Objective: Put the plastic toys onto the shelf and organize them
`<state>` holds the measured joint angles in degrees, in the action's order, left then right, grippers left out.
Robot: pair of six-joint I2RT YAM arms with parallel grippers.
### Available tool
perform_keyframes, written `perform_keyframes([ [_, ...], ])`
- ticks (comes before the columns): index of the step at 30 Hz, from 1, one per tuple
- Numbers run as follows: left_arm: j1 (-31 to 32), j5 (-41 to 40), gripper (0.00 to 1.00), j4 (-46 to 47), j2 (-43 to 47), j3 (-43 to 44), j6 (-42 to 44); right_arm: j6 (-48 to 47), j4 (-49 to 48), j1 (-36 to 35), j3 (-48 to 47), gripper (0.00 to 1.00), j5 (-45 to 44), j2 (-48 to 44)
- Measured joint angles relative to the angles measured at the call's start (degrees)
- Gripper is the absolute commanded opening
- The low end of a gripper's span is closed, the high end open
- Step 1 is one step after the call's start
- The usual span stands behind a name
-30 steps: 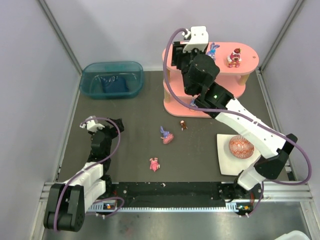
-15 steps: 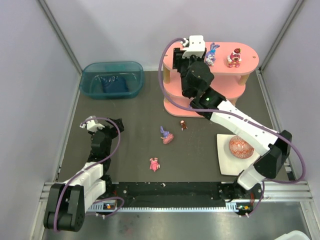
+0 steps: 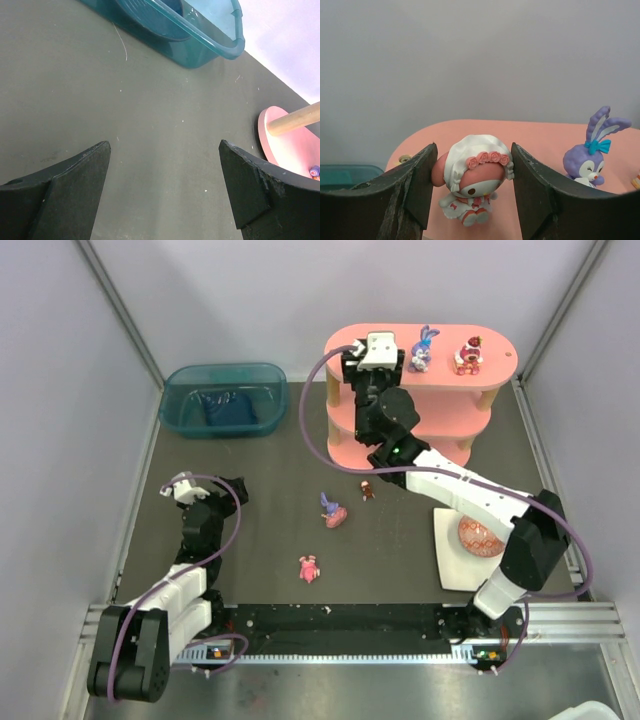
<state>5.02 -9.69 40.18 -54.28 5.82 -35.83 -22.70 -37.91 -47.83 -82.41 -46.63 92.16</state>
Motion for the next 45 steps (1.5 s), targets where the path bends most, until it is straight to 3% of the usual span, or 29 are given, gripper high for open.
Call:
perform_keyframes([
  [13,0.0,0.0,0.95,0.0,0.0,0.0,0.0,-4.2,-9.0,0.0,2.7,0.00,-0.6,0.9],
  [34,0.0,0.0,0.95,0.0,0.0,0.0,0.0,-3.7,-10.8,0.0,5.9,0.02,-1.9,1.0],
  [38,0.0,0.0,0.95,0.0,0.0,0.0,0.0,-3.6,-10.7,0.0,5.9,0.07,-1.9,1.0],
  [45,0.0,0.0,0.95,0.0,0.0,0.0,0.0,-3.1,-11.7,0.0,6.4,0.30,-1.9,1.0],
])
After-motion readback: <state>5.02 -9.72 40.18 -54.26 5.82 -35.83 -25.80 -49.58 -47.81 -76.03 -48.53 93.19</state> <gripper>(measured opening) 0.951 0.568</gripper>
